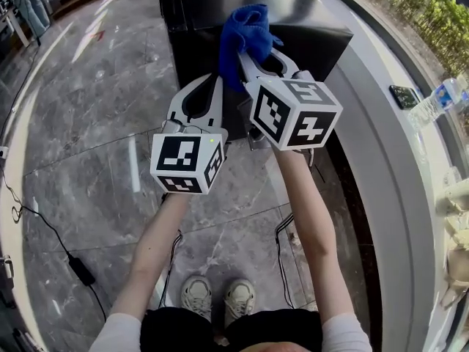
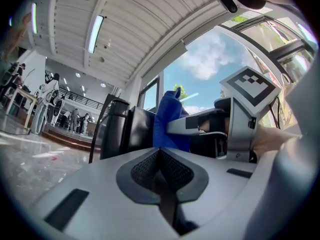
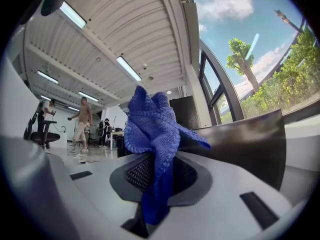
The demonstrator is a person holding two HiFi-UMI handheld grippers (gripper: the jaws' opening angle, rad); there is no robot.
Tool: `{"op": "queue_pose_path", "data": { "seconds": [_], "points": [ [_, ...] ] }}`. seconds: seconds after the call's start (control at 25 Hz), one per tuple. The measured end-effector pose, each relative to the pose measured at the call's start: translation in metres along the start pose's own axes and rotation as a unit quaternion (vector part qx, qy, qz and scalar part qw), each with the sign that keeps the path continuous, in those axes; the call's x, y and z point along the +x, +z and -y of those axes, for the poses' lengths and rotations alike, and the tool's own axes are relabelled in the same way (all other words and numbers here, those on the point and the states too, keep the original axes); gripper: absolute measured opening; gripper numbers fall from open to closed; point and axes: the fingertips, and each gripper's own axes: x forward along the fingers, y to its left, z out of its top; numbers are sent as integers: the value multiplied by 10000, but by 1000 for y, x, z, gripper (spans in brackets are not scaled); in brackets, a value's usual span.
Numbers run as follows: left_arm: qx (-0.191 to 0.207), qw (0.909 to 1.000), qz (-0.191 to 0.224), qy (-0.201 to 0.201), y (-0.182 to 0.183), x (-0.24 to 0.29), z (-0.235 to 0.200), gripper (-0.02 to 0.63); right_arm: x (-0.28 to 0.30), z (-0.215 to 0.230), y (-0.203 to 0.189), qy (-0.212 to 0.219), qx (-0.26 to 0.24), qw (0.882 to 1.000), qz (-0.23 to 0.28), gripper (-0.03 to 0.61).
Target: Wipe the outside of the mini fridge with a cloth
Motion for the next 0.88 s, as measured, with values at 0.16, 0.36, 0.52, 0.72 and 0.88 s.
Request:
{"op": "queue_pose_path", "data": {
  "seconds": [0.16, 0.36, 0.52, 0.72, 0.88],
  "points": [
    [107, 9997, -17, -216, -4, 15, 22, 5, -8, 31, 3, -219, 9, 9998, -20, 84],
    [55, 9983, -61, -576, -9, 45, 56, 5, -21, 68, 6, -607, -173, 9980, -30, 84],
    [104, 9967, -31, -800, -9, 66, 81, 5, -31, 97, 7, -917, -283, 9954, -44, 84],
    [-7, 9959, 17, -905, -11, 82, 96, 5, -47, 148, 13, -1350, -47, 9908, 31, 84],
    [-78, 9953, -133, -958, -30, 87, 104, 5, -56, 170, 14, -1566, -276, 9873, -26, 84]
  ]
}}
